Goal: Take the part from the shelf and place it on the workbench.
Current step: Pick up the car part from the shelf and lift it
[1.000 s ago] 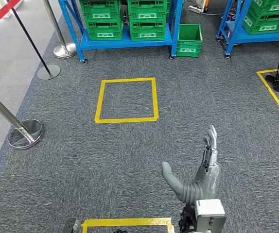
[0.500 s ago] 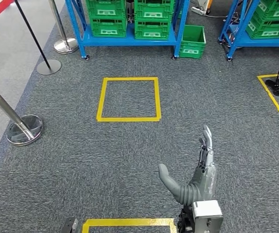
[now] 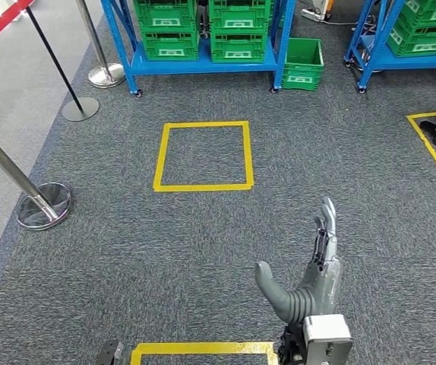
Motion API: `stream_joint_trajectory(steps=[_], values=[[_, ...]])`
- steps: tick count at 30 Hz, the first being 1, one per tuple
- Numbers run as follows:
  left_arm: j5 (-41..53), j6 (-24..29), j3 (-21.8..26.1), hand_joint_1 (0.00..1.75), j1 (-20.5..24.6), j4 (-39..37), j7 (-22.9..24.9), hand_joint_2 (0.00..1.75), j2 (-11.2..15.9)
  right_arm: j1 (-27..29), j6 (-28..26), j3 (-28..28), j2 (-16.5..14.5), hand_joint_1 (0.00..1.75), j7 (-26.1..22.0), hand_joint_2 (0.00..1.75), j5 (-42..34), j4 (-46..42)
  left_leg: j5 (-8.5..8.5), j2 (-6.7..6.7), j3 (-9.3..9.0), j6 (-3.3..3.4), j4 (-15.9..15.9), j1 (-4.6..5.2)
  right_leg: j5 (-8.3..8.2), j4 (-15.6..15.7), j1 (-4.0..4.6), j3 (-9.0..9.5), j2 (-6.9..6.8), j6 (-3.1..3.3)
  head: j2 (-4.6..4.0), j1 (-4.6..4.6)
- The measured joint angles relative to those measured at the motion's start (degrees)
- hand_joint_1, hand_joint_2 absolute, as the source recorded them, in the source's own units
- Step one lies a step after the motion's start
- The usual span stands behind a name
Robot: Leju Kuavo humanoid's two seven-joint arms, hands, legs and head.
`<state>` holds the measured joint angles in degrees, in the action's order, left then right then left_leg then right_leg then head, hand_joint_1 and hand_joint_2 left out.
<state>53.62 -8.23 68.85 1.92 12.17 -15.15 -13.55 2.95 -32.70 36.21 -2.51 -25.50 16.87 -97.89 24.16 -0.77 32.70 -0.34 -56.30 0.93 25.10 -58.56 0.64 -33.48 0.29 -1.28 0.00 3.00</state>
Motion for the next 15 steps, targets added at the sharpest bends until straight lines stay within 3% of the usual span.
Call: stream_joint_trajectory(steps=[10,15], values=[[-0.39,0.07,0.09,0.00,0.00,0.00,-0.84,0.00,-0.03,0.18,-0.48,-0.05,0.00,0.00,0.02,0.00,0.42,0.01,-0.05,0.00,0.03,-0.05,0.00,0.11,-0.12,0.02,-0.10,0.02,0.00,0.07,0.00,-0.03],[-0.86,-0.84,0.52,0.00,0.00,0.00,-1.86,0.00,0.03,0.32,-0.86,-0.05,0.02,0.00,0.03,0.00,1.36,-0.01,0.15,0.00,0.09,0.30,-0.17,0.32,-0.21,0.16,-0.32,0.06,0.00,-0.24,0.00,0.00]])
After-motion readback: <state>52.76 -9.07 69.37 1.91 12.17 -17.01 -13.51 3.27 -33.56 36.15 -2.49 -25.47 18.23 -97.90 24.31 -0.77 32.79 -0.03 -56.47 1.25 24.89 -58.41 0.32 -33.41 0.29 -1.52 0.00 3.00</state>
